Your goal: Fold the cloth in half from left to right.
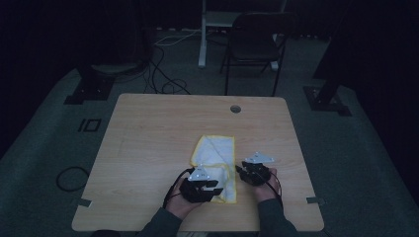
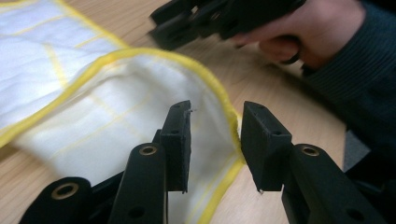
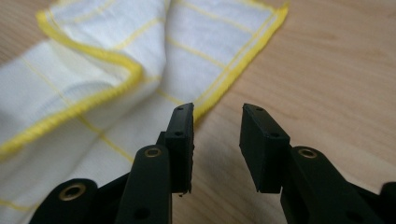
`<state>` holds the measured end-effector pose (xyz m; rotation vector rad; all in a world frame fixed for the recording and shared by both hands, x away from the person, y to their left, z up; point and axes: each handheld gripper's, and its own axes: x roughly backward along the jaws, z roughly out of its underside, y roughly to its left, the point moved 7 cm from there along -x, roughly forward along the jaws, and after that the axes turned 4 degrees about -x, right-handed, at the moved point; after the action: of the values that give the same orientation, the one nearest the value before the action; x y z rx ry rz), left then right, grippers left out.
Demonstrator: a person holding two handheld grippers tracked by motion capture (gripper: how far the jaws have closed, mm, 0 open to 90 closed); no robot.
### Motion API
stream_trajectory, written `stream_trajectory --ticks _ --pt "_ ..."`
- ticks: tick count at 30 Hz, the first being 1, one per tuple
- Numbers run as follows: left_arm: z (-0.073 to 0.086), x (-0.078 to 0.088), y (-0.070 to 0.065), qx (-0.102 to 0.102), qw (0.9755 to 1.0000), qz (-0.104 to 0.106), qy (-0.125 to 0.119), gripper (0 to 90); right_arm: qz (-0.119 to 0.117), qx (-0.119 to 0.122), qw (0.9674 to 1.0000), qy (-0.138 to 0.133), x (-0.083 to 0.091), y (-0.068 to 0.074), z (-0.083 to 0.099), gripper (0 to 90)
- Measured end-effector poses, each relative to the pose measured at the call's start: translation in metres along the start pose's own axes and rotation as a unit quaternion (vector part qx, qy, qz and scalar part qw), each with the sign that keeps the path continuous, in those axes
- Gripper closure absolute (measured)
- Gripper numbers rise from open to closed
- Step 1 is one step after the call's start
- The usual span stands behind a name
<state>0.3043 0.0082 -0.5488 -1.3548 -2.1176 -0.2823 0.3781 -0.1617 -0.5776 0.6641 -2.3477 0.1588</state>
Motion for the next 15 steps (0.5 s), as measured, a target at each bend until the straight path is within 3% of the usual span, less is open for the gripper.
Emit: stream_trajectory --ticks 2,7,15 --pt "0.007 0.004 0.005 0.004 0.9999 -0.011 0.004 63.5 -0.002 -0.001 0.9999 -0.010 0.003 0.001 -0.005 65.0" --pt "0.019 0.008 0.011 0.015 0.9997 -0.014 0.009 62.8 -0.009 0.004 0.9997 -0.022 0.005 0.004 -0.013 65.1" --pt "0.031 0.003 0.013 0.011 0.9992 -0.031 0.025 61.0 -0.021 0.027 0.9990 -0.027 -0.001 0.015 -0.028 65.2"
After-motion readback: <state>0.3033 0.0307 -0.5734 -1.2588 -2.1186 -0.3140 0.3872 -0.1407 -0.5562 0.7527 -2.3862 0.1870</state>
